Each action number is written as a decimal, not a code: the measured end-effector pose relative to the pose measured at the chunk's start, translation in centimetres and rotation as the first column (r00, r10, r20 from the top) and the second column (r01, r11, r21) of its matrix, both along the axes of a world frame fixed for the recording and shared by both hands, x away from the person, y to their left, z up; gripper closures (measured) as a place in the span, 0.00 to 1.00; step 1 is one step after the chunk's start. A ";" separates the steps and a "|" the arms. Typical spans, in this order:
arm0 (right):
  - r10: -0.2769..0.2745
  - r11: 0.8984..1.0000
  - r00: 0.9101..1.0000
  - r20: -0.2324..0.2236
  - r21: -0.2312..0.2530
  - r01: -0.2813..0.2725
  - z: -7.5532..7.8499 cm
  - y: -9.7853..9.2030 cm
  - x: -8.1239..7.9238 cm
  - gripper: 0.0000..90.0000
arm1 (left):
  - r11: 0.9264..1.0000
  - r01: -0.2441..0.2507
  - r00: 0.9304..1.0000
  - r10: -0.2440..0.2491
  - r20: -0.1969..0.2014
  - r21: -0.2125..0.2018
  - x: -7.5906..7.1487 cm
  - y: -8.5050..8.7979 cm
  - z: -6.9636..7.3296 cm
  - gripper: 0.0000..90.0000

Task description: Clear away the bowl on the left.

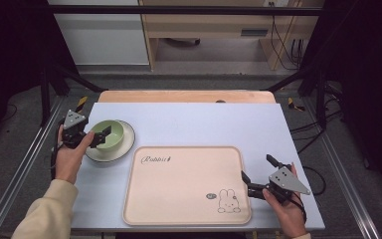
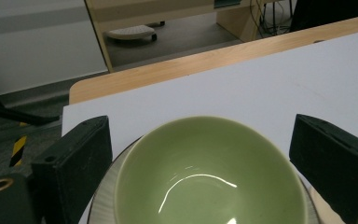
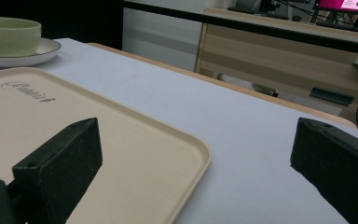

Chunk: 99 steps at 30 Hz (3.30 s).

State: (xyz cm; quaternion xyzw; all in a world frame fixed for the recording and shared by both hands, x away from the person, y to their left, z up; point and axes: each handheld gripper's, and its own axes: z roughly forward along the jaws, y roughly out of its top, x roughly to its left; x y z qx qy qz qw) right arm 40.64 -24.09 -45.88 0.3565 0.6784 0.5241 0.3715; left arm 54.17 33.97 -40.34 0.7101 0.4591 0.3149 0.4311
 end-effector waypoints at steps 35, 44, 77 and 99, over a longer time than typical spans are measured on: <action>0.014 1.000 1.000 -0.007 -0.010 -0.014 -0.2 0.2 0.1 0.02 | 0.977 -0.205 0.961 0.190 -0.201 -0.055 0.5 2.4 -3.7 0.47; 0.014 1.000 1.000 -0.008 -0.009 -0.014 -0.2 0.2 0.2 0.02 | 0.961 -0.254 0.929 0.210 -0.304 -0.112 1.2 2.7 -4.4 0.63; 0.044 0.999 0.999 -0.001 -0.026 -0.044 0.0 0.7 0.1 0.03 | 0.962 -0.253 0.931 0.213 -0.295 -0.106 0.9 2.2 -3.8 0.93; 0.040 0.999 0.999 -0.002 -0.028 -0.040 -0.1 0.6 0.2 0.03 | 0.968 -0.198 0.960 0.160 -0.231 -0.155 0.0 0.8 -1.7 0.91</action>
